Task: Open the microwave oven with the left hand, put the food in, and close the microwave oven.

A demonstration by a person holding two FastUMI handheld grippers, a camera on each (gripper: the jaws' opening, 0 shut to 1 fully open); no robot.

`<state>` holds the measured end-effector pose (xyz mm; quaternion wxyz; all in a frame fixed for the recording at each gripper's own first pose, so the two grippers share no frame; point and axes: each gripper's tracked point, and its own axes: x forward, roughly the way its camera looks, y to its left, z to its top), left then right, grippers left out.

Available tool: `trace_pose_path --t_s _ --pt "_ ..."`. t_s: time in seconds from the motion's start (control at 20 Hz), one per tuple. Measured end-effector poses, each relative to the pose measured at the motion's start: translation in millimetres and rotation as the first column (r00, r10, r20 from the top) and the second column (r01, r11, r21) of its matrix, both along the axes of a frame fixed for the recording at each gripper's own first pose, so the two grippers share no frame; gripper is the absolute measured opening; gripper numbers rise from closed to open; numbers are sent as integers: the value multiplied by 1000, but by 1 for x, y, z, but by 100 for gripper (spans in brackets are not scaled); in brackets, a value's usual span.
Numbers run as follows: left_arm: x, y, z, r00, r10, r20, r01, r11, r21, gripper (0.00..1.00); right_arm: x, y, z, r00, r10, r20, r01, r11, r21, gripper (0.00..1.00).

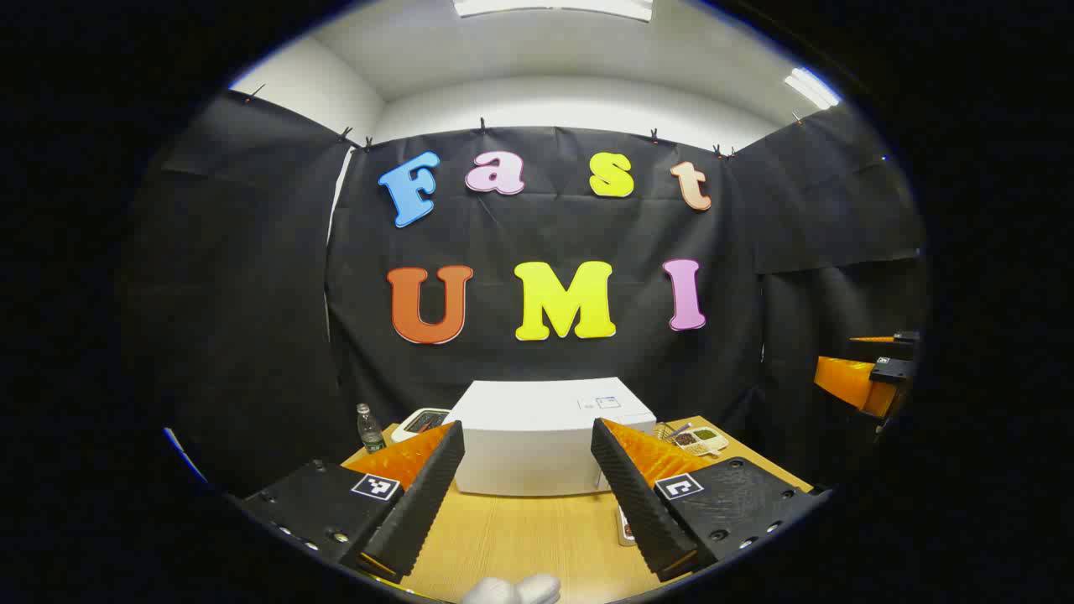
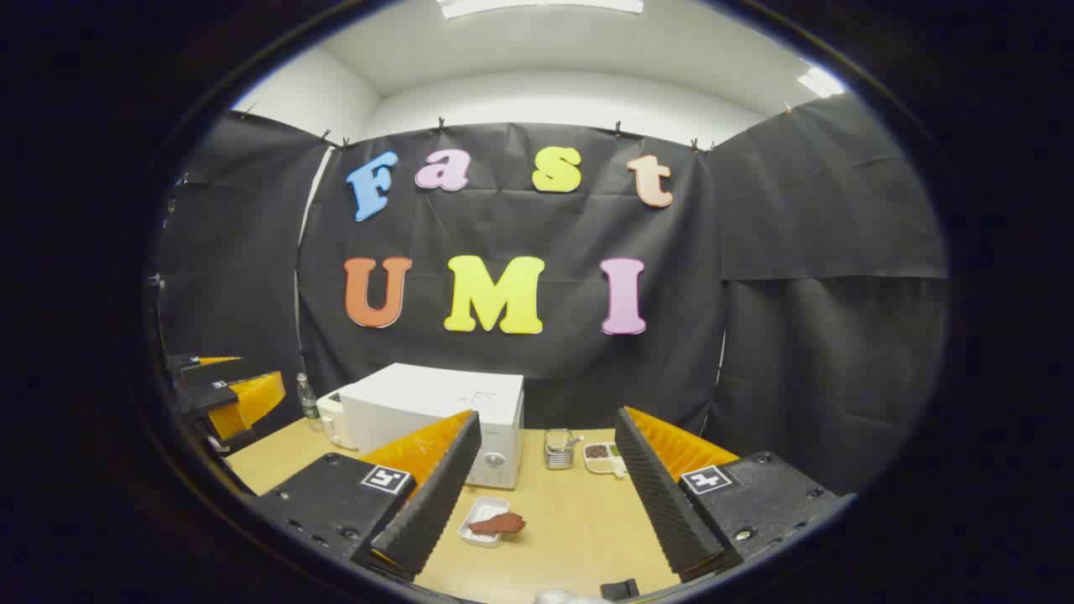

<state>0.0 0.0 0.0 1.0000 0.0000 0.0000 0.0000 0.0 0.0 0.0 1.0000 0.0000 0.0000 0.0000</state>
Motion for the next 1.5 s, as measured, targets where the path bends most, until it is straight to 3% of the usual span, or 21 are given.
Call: trace_pose_path --t_s 0.05,0.15,0.25,0.3,0.35,0.4,0.5,0.6,0.8,0.9,1.0,1.05,1.25,1.35,1.4,1.5 --pt "-1 0 0 1000 -1 5 1 1000 4 94 -1 1 -1 1000 3 -3 -3 1000 5 100" --pt "-4 2 2 1000 -5 11 5 1000 5 94 -1 5 0 1000 8 -4 -8 1000 8 95" --pt "-6 4 5 1000 -7 19 7 1000 8 94 -1 9 -1 1000 12 -4 -12 1000 -6 100" --pt "-6 6 5 1000 -4 18 4 1000 8 94 -1 10 -1 1000 10 -4 -10 1000 -18 95" --pt "-6 8 4 1000 -1 17 1 1000 6 94 -1 14 0 1000 16 0 -16 1000 -26 100" --pt "-6 9 5 1000 0 16 0 1000 3 94 0 18 2 1000 23 3 -22 999 -32 95" --pt "-5 10 6 1000 4 16 -4 1000 -2 94 3 20 -1 1000 31 -4 -31 999 -33 100" --pt "-2 11 4 1000 7 14 -7 1000 -5 94 4 23 -2 999 40 -9 -40 999 -28 95" --pt "13 0 -10 1000 2 6 -2 1000 -11 94 16 20 -5 998 58 -28 -58 998 -29 100" --pt "27 -12 -24 1000 -6 7 6 1000 0 94 21 11 -5 998 56 -37 -57 998 -18 95" --pt "47 -31 -45 1000 -26 -12 26 1000 6 94 27 0 -1 998 53 -33 -53 999 0 95" --pt "58 -41 -56 999 -36 -29 36 999 2 94 32 -7 -2 998 52 -40 -52 999 -1 100" --pt "110 -91 -98 996 -77 -47 77 997 -22 94 52 -37 -1 997 30 -68 -32 999 -34 100" --pt "139 -112 -121 995 -88 -46 87 996 -22 95 67 -52 -1 997 20 -80 -24 998 -53 95" --pt "155 -119 -134 995 -86 -59 86 996 -6 95 75 -60 -3 996 15 -93 -21 998 -65 100" --pt "187 -130 -162 994 -76 -78 79 996 34 95 87 -75 -8 993 6 -114 -15 997 -75 100"
